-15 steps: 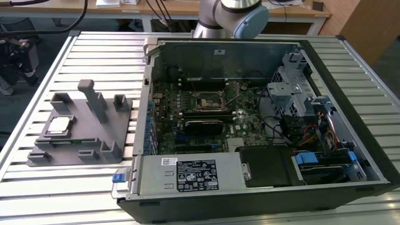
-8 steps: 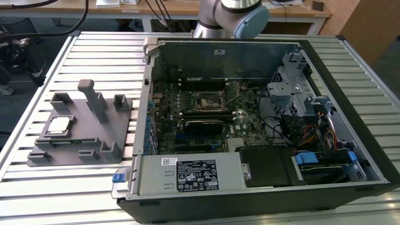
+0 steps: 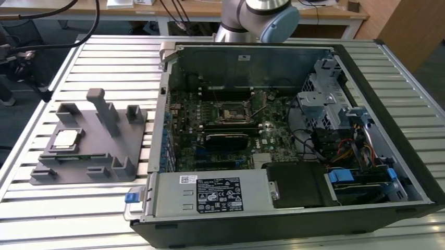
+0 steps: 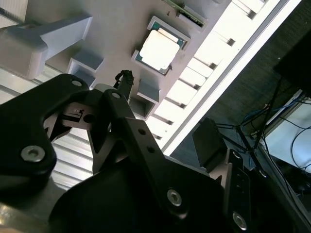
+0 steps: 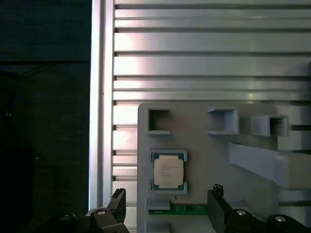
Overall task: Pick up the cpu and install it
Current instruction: 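Pick up the cpu and move it towards the insertion slot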
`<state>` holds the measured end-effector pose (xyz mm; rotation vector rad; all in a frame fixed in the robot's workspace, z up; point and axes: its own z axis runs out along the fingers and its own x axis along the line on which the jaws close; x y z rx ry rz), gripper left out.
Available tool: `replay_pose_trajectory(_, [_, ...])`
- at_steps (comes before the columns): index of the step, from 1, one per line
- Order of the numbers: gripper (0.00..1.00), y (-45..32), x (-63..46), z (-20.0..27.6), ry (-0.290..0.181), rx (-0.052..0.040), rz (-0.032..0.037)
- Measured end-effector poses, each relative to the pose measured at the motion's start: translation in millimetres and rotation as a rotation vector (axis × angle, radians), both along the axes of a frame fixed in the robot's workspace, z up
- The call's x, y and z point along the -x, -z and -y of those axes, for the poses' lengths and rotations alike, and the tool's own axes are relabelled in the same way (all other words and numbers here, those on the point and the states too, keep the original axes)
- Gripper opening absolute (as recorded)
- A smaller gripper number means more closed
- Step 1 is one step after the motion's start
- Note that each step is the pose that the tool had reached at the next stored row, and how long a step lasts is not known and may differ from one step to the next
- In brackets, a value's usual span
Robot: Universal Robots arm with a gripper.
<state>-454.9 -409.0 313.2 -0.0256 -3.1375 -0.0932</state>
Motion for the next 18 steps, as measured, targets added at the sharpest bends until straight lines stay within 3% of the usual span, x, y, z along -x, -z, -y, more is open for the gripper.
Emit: replay_pose_trajectory(18, [0.76, 25.3, -0.2, 1.3, 0.000, 0.0001, -0.0001])
